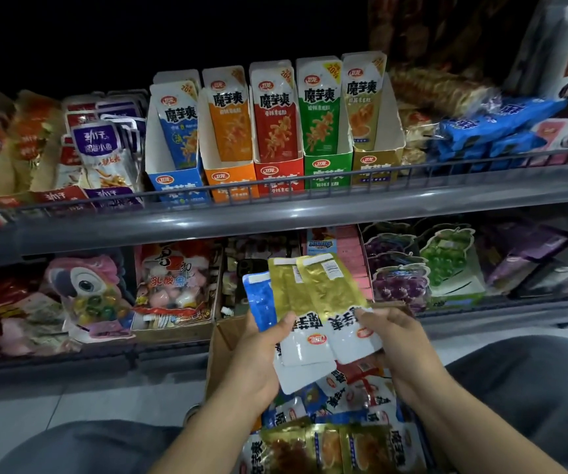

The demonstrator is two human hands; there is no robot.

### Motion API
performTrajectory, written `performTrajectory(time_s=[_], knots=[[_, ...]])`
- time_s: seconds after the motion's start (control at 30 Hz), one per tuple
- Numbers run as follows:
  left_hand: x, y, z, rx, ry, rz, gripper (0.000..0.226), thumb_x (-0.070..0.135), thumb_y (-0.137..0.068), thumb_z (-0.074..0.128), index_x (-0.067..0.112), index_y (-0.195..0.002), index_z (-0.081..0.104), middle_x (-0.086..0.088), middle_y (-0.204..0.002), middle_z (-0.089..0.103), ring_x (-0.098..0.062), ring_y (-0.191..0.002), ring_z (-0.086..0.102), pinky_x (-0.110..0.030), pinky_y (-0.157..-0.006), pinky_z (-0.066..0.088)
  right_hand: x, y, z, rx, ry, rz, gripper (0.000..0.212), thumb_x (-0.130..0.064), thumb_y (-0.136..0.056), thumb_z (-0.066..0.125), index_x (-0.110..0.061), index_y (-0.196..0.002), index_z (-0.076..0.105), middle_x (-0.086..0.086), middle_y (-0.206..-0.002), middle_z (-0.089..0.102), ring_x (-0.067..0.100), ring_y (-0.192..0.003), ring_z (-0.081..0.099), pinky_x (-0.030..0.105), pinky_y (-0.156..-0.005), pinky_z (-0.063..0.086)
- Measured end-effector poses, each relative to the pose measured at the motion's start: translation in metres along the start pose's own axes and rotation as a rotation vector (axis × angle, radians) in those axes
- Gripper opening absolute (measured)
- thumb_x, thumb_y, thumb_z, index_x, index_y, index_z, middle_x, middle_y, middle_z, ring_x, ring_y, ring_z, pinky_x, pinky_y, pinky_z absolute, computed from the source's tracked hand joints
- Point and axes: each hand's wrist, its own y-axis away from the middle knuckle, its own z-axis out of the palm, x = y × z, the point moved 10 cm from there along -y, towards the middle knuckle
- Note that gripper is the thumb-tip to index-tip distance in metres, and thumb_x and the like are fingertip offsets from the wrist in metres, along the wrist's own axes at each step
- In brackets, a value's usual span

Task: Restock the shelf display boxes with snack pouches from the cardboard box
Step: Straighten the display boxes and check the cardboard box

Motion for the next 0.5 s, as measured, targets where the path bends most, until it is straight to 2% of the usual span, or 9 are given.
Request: performTrajectory(time_s=[0.13,0.2,0.27,0.37,0.43,0.5], knots=[[0.004,0.002,0.009,-0.009,0.042,0.051,0.047,0.003,-0.09,0.055,0.019,-0.133,0.047,-0.004,-0.103,0.064,-0.019,-0.086,0.064,-0.035,-0.067,0.054,0.004,0.012,0.022,-0.053,0.065,-0.035,0.023,-0.021,-0.084,0.069,-0.01,-0.075,0.052,0.015,-0.079,0.064,0.028,-0.077,0.056,0.043,-0.078,0.047],[0.005,0.002,0.01,-0.01,-0.03,0.093,0.049,0.003,-0.088,0.058,0.022,-0.133,0.047,-0.005,-0.118,0.064,-0.022,-0.101,0.064,-0.041,-0.084,0.054,0.0,0.014,0.029,-0.062,0.108,-0.09,0.023,-0.023,-0.084,0.07,-0.008,-0.076,0.054,0.01,-0.075,0.065,0.029,-0.08,0.058,0.046,-0.085,0.047],[0.005,0.004,0.009,0.012,-0.106,0.133,0.053,0.001,-0.089,0.058,0.025,-0.134,0.046,-0.003,-0.126,0.061,-0.024,-0.111,0.06,-0.047,-0.097,0.047,-0.003,0.016,0.032,-0.065,0.138,-0.122,0.021,-0.025,-0.085,0.068,-0.006,-0.084,0.058,0.006,-0.077,0.066,0.024,-0.08,0.06,0.04,-0.082,0.047],[0.004,0.006,0.01,0.012,-0.123,0.147,0.05,0.004,-0.091,0.058,0.028,-0.133,0.046,-0.001,-0.125,0.062,-0.023,-0.109,0.063,-0.045,-0.094,0.05,-0.006,0.02,0.038,-0.114,0.094,-0.136,0.016,-0.02,-0.087,0.065,-0.014,-0.101,0.06,0.005,-0.09,0.069,0.014,-0.079,0.065,0.023,-0.071,0.046],[0.005,0.007,0.011,0.013,-0.128,0.149,0.047,0.004,-0.091,0.057,0.027,-0.131,0.048,-0.001,-0.121,0.065,-0.022,-0.105,0.064,-0.044,-0.091,0.051,-0.01,0.023,0.043,-0.162,0.091,-0.16,0.011,-0.018,-0.089,0.064,-0.016,-0.099,0.068,0.005,-0.088,0.072,0.014,-0.079,0.067,0.022,-0.072,0.048],[0.004,0.007,0.011,0.015,-0.138,0.139,0.046,0.005,-0.091,0.058,0.026,-0.13,0.048,-0.002,-0.121,0.065,-0.023,-0.108,0.063,-0.049,-0.096,0.048,-0.014,0.022,0.039,-0.145,0.079,-0.173,0.01,-0.017,-0.088,0.064,-0.013,-0.093,0.072,0.005,-0.083,0.072,0.015,-0.076,0.066,0.023,-0.071,0.051]])
